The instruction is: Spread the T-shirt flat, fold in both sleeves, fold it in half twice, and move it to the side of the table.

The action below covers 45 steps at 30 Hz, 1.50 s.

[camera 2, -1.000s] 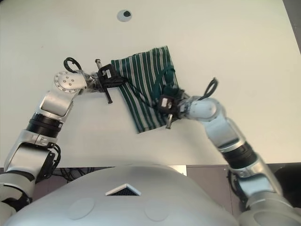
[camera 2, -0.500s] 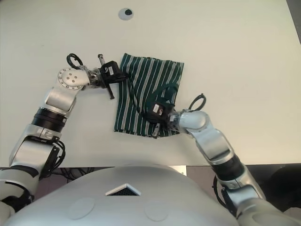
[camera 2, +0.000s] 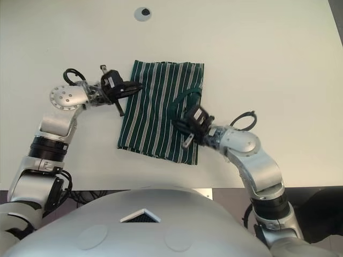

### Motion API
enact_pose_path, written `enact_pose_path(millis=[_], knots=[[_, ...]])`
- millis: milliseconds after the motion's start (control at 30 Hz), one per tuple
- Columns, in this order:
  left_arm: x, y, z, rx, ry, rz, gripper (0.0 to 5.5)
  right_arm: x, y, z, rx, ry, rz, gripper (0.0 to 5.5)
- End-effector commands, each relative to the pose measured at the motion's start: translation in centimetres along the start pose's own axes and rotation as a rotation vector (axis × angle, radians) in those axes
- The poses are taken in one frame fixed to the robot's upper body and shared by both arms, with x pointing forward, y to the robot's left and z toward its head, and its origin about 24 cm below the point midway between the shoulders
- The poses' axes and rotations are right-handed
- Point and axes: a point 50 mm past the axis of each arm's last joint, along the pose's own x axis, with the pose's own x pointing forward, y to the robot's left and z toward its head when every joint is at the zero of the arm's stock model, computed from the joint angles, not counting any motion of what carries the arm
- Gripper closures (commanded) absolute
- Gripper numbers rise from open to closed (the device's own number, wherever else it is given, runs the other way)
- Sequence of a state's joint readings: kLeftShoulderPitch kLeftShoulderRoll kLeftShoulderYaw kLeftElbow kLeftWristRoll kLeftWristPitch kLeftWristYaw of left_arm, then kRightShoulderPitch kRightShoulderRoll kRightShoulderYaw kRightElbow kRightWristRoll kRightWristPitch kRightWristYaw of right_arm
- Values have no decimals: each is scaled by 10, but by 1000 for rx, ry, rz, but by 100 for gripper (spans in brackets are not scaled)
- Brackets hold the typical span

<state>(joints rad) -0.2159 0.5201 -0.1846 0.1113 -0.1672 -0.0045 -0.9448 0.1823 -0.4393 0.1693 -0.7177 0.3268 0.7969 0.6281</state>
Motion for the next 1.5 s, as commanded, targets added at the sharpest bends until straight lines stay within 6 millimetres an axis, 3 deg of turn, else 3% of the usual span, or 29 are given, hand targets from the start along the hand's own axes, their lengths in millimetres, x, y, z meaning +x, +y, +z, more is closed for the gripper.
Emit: enact_pose_path(millis=[33,100,200,267,400,533,800,1067,1133,1433,1500], knots=[[-29,-17,12,54,-47,-102,460,-28,1,18,-101,-68,-31,448],[-47,-29,9,90,-4,-145,426,-45,-2,12,-239,1,-47,412],[-75,-29,1,188,102,-130,380,-70,-10,-20,-464,220,-43,359],[-88,-29,-5,227,175,-142,353,-82,-8,-35,-522,303,-3,328],[-97,-37,-19,241,287,-227,298,-89,1,-56,-619,381,92,266],[-96,-47,-37,305,403,-323,295,-84,8,-73,-714,413,161,213],[-82,-66,-42,334,361,-427,295,-61,26,-79,-832,313,233,213],[-75,-78,-38,375,326,-498,295,-45,28,-78,-983,310,312,213],[-74,-81,-37,388,320,-520,295,-45,28,-82,-994,326,324,240],[-70,-91,-30,538,275,-577,434,-47,22,-90,-928,384,306,408],[-69,-94,-26,601,250,-589,439,-47,20,-92,-911,401,298,438]])
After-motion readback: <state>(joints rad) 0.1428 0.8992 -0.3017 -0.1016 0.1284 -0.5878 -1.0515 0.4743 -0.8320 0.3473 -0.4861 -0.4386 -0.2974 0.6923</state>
